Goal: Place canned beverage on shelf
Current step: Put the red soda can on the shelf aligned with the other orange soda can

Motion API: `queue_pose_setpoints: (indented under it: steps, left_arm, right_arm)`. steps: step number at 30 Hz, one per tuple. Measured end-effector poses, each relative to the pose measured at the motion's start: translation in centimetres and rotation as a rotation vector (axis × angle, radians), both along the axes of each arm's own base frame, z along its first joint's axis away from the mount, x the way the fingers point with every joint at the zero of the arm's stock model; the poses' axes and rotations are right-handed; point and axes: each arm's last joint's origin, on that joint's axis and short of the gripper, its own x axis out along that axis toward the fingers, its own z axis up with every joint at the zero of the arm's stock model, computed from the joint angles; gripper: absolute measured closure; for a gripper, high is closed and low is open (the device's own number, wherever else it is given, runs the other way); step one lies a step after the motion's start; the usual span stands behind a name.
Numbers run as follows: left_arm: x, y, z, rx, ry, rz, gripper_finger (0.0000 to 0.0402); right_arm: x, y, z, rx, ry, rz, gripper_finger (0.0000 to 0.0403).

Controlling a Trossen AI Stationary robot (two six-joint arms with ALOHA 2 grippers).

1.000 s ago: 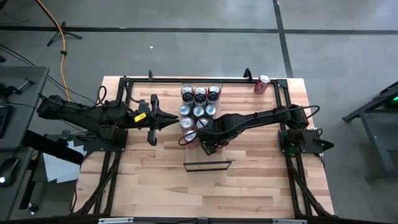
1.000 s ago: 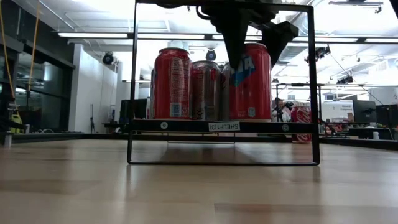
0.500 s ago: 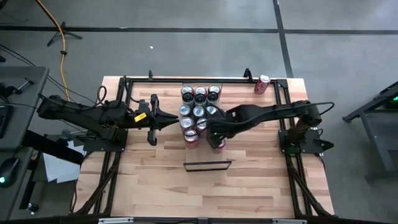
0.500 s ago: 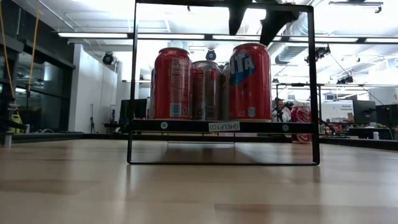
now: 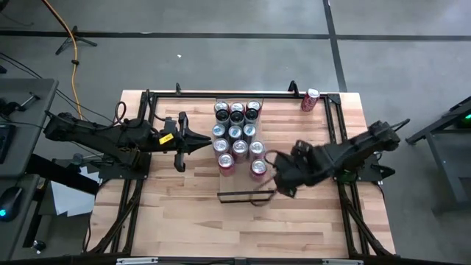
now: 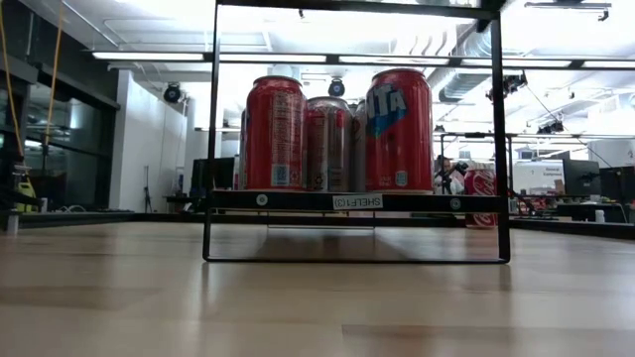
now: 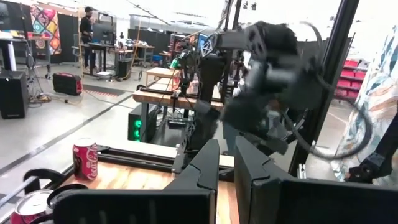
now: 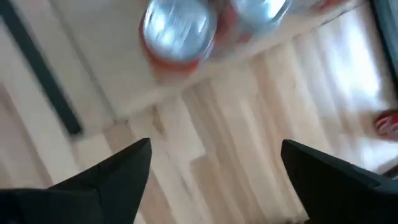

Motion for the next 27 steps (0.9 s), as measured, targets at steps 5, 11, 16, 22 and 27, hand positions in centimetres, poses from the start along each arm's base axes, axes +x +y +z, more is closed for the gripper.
queue_pose_setpoints:
  steps: [5,11,16,22,27]
  left_arm:
    - [0.0,0.0,0.0,-0.040,-0.005,0.003,0.0401]
    - [0.0,0.1,0.0,-0.043,-0.005,0.017,0.0402]
    - [0.0,0.1,0.0,-0.093,-0.011,0.023,0.0401]
    - [0.0,0.1,0.0,-0.096,-0.012,0.023,0.0402]
    - [0.0,0.1,0.1,-0.105,-0.018,0.022,0.0401]
  right_arm:
    - [-2.8,1.3,-5.2,0.009,0.145,-0.028,0.0149]
    - [-3.1,1.3,-7.6,0.204,-0.067,-0.063,0.0376]
    - [-1.8,-1.3,-7.6,0.182,-0.199,-0.142,0.0387]
    - [0.2,-3.5,-7.4,0.313,-0.224,-0.069,0.0400]
    - [0.9,-4.2,-8.4,0.267,-0.183,-0.072,0.0402]
